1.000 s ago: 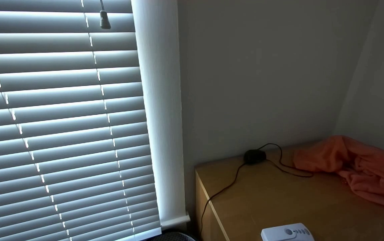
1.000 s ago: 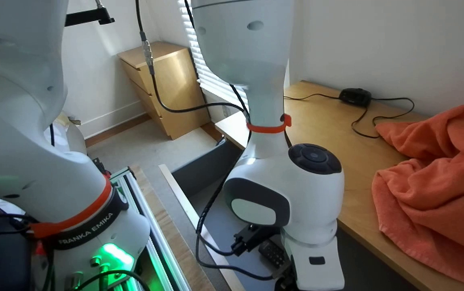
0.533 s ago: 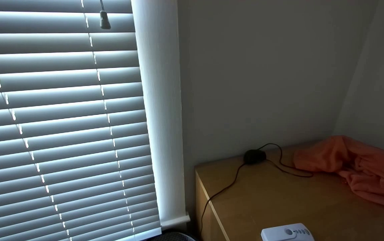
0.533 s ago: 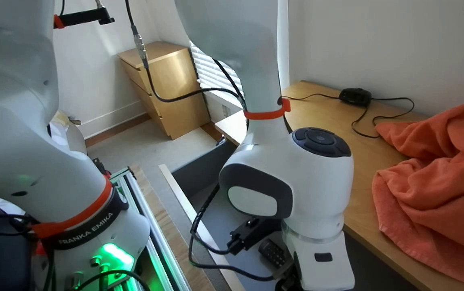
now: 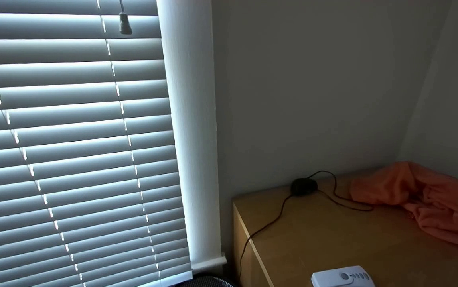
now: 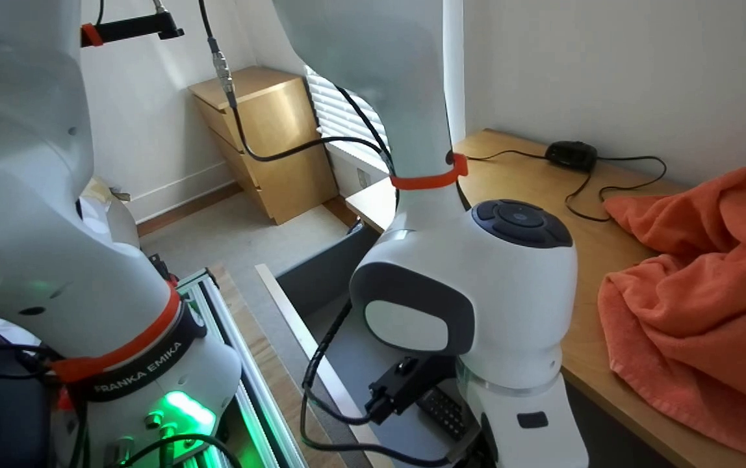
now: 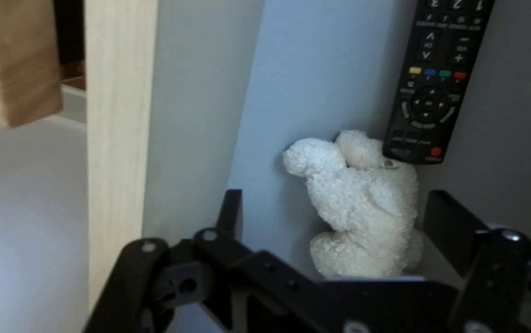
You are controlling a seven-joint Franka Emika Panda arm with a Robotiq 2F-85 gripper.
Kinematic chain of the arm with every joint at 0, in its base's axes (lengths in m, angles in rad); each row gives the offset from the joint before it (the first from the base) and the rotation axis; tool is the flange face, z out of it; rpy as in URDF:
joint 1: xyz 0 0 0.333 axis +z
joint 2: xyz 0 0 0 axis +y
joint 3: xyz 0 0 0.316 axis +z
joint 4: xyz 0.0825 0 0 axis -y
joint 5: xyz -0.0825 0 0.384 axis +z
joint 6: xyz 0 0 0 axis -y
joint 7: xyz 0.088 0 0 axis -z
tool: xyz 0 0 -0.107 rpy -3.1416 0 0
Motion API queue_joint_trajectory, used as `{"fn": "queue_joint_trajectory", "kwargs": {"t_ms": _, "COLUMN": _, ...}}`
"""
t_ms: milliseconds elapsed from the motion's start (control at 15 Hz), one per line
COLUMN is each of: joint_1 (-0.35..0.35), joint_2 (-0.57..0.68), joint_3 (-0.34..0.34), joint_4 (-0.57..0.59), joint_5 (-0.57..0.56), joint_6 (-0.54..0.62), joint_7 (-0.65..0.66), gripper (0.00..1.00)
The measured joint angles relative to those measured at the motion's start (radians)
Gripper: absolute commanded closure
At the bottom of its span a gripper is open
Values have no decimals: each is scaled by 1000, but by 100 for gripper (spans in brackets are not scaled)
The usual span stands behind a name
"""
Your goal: Put the black remote in the open drawer and then close the drawer
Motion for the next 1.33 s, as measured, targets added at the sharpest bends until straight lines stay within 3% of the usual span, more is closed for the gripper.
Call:
{"fn": "queue_joint_trajectory", "kwargs": {"t_ms": 333, "joint_1": 75, "joint_2": -32, "joint_3": -193, "joint_4": -54, "joint_5": -120, "joint_6": -2, "joint_7": -63, "gripper": 0}}
{"fn": "queue_joint_trajectory", "kwargs": {"t_ms": 467, "joint_1": 89, "joint_2": -45, "joint_3": -249, "joint_4": -71, "joint_5": -146, "joint_6": -2, "joint_7": -94, "gripper": 7}}
{"fn": "queue_joint_trajectory", "kwargs": {"t_ms": 533, "joint_1": 87, "joint_2": -59, "joint_3": -265, "joint_4": -77, "joint_5": -153, "joint_6": -2, "joint_7": -113, "gripper": 27}}
{"fn": "queue_joint_trajectory", "kwargs": {"t_ms": 600, "joint_1": 84, "joint_2": -75, "joint_3": -276, "joint_4": -83, "joint_5": -157, "joint_6": -2, "joint_7": -131, "gripper": 30}}
{"fn": "queue_joint_trajectory", "kwargs": {"t_ms": 1133, "joint_1": 88, "joint_2": -116, "joint_3": -371, "joint_4": -115, "joint_5": -205, "joint_6": -15, "joint_7": -187, "gripper": 92}}
{"fn": "queue_joint_trajectory", "kwargs": {"t_ms": 1200, "joint_1": 87, "joint_2": -116, "joint_3": -377, "joint_4": -118, "joint_5": -208, "joint_6": -19, "joint_7": -193, "gripper": 99}}
{"fn": "queue_joint_trajectory", "kwargs": {"t_ms": 1333, "joint_1": 83, "joint_2": -116, "joint_3": -382, "joint_4": -120, "joint_5": -209, "joint_6": -47, "joint_7": -194, "gripper": 100}}
